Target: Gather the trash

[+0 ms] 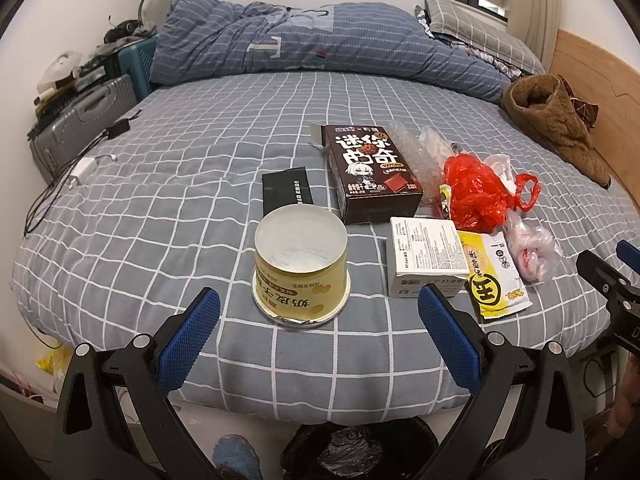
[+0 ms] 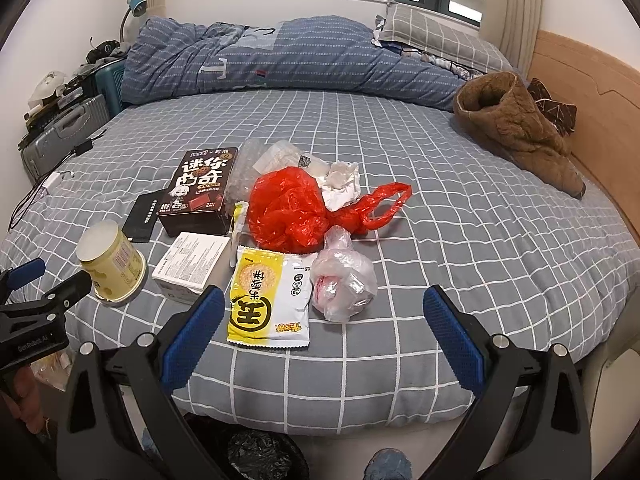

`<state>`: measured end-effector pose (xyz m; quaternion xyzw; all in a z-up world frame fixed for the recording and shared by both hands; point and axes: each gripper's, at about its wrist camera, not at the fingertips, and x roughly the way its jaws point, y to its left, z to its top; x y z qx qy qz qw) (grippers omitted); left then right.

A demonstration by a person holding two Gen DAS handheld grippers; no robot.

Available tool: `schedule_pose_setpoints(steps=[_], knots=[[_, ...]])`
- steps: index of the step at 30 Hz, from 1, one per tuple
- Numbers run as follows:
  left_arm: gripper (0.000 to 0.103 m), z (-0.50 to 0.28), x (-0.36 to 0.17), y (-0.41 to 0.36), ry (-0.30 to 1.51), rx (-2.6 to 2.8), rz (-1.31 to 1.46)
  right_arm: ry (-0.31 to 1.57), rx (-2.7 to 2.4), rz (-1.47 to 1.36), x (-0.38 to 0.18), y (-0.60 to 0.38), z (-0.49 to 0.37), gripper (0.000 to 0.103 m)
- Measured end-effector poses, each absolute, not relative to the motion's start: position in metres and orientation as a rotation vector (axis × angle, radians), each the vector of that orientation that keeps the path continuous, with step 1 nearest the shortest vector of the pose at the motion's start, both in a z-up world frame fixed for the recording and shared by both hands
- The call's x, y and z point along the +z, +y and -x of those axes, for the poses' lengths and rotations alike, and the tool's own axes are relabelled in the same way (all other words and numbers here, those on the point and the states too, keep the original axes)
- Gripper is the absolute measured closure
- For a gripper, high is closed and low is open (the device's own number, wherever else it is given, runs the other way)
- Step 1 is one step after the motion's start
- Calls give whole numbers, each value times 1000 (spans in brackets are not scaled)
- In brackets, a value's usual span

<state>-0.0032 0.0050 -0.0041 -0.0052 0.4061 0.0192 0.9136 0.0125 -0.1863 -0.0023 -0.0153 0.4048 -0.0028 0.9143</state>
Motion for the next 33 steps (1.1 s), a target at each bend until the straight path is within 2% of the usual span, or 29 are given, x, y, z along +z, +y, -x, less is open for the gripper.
schedule_pose_setpoints(steps=[33], knots=[[6,-10,-18,11,869,48,15,848,-13,40,-15,-191,-25,7]])
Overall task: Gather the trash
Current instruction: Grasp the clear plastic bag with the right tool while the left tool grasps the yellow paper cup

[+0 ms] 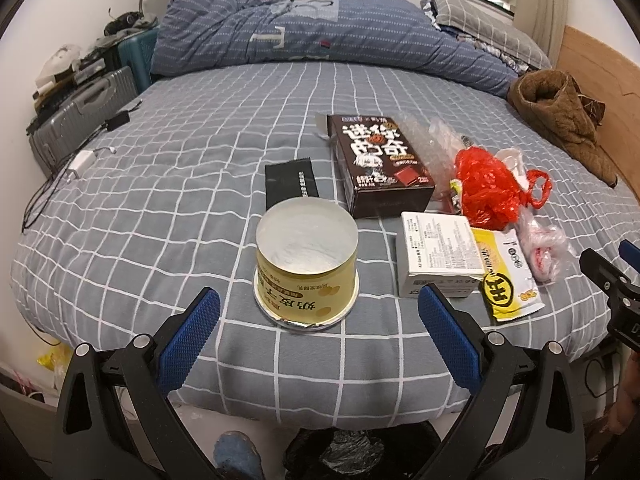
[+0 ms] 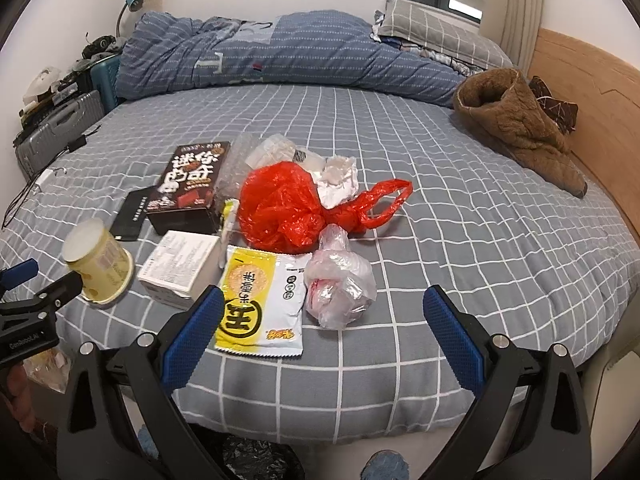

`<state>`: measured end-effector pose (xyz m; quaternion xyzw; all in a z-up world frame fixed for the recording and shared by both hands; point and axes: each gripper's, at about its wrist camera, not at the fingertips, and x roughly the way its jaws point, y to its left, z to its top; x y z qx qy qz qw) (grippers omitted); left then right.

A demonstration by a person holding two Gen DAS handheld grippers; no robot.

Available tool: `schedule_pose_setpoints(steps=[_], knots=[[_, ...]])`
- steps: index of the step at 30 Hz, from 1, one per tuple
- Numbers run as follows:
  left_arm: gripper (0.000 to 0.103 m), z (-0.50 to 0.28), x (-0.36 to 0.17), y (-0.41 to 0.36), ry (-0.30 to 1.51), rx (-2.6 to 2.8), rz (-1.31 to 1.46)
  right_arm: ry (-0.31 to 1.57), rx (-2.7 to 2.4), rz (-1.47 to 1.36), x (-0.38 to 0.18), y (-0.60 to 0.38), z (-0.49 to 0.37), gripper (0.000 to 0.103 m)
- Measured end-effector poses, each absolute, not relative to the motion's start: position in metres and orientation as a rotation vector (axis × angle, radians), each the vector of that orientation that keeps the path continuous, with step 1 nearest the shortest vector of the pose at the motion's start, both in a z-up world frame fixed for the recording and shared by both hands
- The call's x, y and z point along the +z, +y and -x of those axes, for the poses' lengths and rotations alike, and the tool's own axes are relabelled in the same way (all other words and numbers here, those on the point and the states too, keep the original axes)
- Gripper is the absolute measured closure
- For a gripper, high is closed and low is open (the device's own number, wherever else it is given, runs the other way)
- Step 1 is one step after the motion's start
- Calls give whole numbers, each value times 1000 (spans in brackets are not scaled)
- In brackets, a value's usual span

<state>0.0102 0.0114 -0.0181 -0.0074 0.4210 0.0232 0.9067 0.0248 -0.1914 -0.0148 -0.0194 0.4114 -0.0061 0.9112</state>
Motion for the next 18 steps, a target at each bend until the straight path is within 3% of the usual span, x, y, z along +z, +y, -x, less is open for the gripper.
schedule_pose_setpoints(steps=[14,18], knots=[[7,-56,-57,23,927,68,40,910,-57,23,-65,-201,-74,18],[10,-63,-66,23,934,57,53,925,-65,13,-80,-206,-84,29]])
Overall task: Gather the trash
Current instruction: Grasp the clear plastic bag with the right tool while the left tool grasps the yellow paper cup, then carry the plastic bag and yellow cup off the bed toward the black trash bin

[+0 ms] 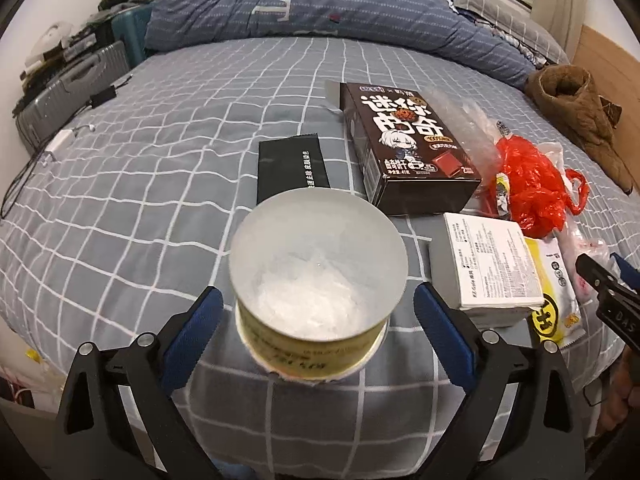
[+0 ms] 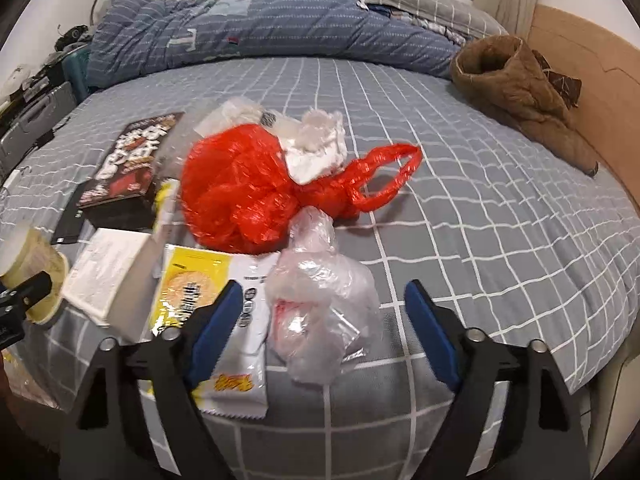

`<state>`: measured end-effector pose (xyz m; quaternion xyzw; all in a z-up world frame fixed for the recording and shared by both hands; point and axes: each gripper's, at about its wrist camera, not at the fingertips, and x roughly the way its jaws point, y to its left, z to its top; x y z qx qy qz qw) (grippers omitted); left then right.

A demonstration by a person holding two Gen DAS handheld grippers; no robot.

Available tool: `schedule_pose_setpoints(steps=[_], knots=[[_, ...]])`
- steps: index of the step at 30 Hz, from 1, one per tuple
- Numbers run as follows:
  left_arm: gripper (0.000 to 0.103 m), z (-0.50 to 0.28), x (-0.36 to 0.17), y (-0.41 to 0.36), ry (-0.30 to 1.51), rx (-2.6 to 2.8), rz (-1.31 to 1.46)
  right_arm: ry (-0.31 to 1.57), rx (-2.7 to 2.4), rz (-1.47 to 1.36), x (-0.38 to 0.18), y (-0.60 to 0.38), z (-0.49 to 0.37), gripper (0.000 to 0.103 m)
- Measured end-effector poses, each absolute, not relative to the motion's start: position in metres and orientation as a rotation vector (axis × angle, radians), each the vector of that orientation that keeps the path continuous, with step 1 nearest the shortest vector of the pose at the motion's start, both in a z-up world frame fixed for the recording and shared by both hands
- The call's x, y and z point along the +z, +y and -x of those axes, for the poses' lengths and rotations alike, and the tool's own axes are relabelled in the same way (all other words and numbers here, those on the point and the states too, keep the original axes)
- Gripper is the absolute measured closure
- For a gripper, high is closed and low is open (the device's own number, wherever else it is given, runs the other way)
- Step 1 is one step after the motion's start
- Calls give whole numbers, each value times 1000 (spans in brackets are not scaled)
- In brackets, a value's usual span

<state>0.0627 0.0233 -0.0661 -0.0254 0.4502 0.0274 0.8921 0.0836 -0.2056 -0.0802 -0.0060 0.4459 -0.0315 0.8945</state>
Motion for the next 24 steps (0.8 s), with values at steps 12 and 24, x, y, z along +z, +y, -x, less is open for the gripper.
schedule_pose_setpoints(steps=[12,24], knots=[[21,-71,-78,24,922,63,75,914,-58,-19,-101,-210,-90,47],[21,-68,-74,21,908,65,57,888,-75,-17,-89,-212,-86,48]])
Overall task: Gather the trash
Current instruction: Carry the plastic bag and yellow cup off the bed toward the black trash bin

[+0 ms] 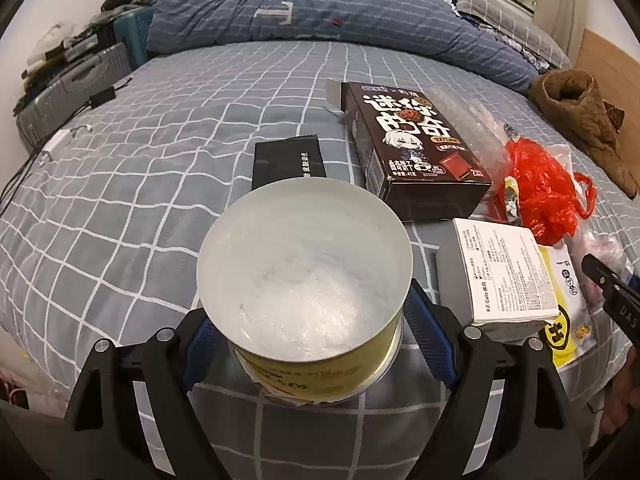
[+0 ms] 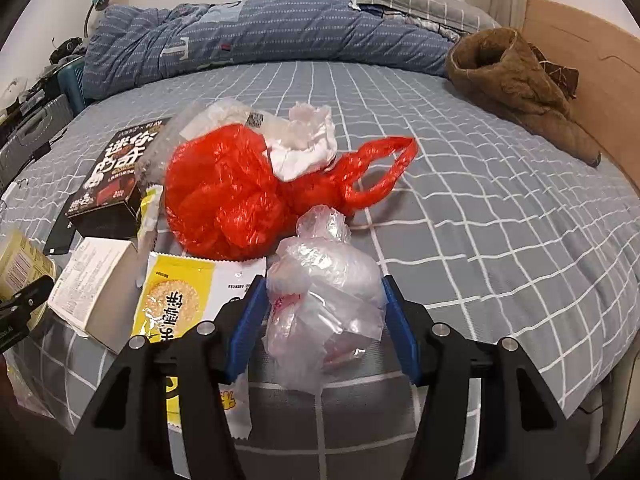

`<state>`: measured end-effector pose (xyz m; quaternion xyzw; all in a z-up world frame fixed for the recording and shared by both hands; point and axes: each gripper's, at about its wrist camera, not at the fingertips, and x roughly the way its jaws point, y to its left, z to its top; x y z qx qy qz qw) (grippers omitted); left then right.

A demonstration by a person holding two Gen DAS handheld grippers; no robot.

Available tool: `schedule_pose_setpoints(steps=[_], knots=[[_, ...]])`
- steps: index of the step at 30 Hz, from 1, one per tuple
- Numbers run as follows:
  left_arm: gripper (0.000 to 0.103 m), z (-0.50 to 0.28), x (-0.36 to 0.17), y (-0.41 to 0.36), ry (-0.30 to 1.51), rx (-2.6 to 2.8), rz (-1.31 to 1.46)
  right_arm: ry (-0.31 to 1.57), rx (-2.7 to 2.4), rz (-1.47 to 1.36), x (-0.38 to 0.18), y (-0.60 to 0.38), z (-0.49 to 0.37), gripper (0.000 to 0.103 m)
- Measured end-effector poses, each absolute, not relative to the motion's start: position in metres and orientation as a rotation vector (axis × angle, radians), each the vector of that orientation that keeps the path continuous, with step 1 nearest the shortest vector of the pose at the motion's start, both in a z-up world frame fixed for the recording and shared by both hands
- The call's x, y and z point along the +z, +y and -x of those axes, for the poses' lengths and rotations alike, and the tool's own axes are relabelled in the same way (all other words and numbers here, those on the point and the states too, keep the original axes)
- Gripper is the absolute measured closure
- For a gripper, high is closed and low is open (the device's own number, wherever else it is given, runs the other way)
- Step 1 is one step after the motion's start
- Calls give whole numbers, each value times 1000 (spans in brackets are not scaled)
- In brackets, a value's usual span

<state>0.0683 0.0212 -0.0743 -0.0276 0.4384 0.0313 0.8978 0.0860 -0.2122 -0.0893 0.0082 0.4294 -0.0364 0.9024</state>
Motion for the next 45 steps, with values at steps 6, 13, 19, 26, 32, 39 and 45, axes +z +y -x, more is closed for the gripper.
schedule_pose_setpoints(steps=[6,13,19,26,32,39,45], knots=[[21,-61,-63,20,894,55,50,876,-70,-8,-75,-210,-79,48],[21,-51,-51,19,877,50,44,853,-72,3,-57,-207,-71,48],[21,-46,-40,17,880,36,52,831,-64,16,-41,-201,-64,48],[21,-37,-28,18,877,18,70,805,-44,27,-24,-194,-53,48],[21,-25,-23,15,875,-2,66,791,-18,44,-15,-184,-41,48],[21,0,-21,12,879,-5,57,808,40,44,-13,-174,-21,48],[21,20,-23,13,889,14,57,819,71,51,-14,-166,-6,48]])
